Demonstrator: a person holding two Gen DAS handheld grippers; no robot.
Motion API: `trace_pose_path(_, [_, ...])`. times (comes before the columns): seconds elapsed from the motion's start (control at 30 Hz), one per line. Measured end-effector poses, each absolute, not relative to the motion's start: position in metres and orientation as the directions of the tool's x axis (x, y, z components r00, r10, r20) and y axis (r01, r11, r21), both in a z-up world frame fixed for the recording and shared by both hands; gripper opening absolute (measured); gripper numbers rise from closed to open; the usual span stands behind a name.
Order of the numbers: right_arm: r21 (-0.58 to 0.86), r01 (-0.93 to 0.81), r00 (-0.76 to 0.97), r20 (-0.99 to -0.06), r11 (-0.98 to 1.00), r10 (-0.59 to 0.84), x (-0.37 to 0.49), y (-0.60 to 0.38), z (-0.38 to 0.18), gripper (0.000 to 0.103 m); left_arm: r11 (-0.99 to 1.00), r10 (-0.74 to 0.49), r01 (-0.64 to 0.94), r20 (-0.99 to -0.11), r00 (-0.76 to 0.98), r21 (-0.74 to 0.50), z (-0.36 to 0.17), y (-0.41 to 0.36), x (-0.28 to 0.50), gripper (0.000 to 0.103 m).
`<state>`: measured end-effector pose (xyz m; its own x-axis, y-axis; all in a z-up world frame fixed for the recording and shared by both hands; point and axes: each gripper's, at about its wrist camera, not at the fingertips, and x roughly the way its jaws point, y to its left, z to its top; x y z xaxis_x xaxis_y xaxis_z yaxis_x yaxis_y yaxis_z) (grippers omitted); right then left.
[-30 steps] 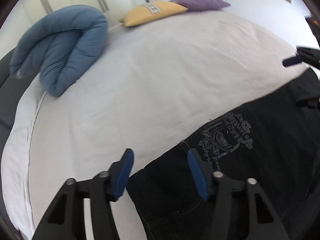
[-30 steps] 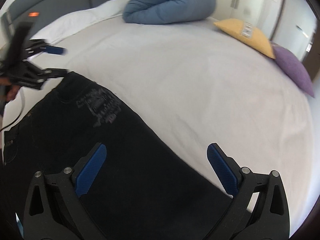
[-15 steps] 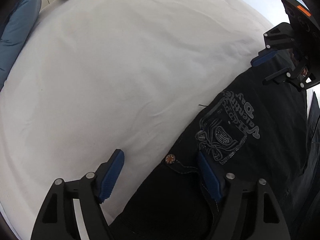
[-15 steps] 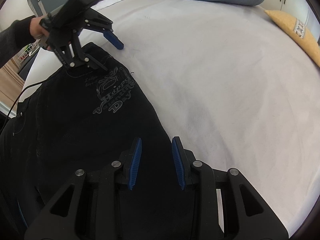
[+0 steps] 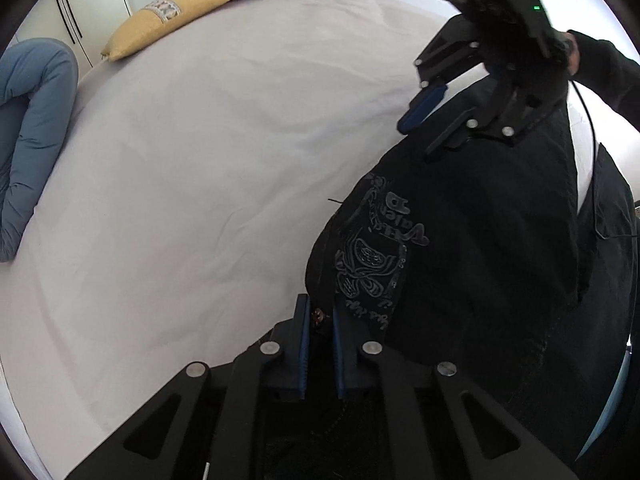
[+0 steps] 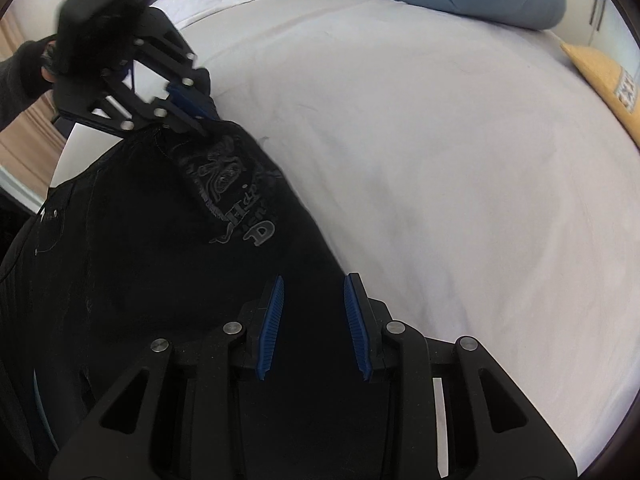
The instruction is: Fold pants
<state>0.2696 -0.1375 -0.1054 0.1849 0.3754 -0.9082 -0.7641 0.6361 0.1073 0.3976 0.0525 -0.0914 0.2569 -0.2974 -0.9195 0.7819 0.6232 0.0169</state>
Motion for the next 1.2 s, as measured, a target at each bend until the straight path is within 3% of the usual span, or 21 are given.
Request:
trace_pose_path(0.23, [0.102, -0.796, 0.149, -0.922, 0.596, 0.356, 0.270, -0.121, -0.100, 0.030, 0.604, -0.305, 0.795, -0.905, 0.297, 0.057, -0.077, 0.050, 0.389, 0.009])
trace_pose_path(0.33, [0.084, -0.815, 0.177, -0.906, 0.574, 0.384, 0.259, -0.118, -0.083, 0.007, 0.615, -0.310, 0.787, -0.901, 0.304, 0.053, -0.074, 0.050, 0.392, 0.009])
trace_pose_path(0.43, [0.053, -0.826, 0.215, -0.891, 0.561, 0.400, 0.241, -0.121, -0.064, 0.003, 0.621, -0.322, 0.782, -0.893, 0.315, 0.053, -0.072, 0.069, 0.385, 0.009])
trace_pose_path(0.6, [-0.147, -0.873, 0.320, -0.892, 0.464, 0.319, 0.182, -0.103, -0.036, 0.002, 0.611, -0.328, 0.790, -0.889, 0.320, 0.059, -0.061, 0.079, 0.364, 0.009])
trace_pose_path(0.73, [-0.400, -0.878, 0.452, -0.874, 0.262, 0.178, 0.126, -0.079, -0.043, 0.002, 0.589, -0.324, 0.805, -0.893, 0.314, 0.069, -0.056, 0.082, 0.332, 0.009])
trace_pose_path(0.83, [-0.622, -0.774, 0.621, -0.782, -0.120, 0.049, 0.060, -0.061, -0.073, 0.001, 0.538, -0.286, 0.835, -0.906, 0.312, 0.118, -0.059, 0.075, 0.286, 0.009])
trace_pose_path(0.97, [-0.632, -0.685, 0.662, -0.748, -0.362, 0.053, -0.010, -0.056, -0.099, 0.002, 0.481, -0.246, 0.862, -0.919, 0.308, 0.160, -0.071, 0.073, 0.232, 0.009])
trace_pose_path(1.2, [-0.577, -0.648, 0.634, -0.770, -0.497, 0.067, -0.089, -0.036, -0.126, 0.002, 0.421, -0.202, 0.894, -0.945, 0.259, 0.155, -0.105, 0.081, 0.167, 0.009])
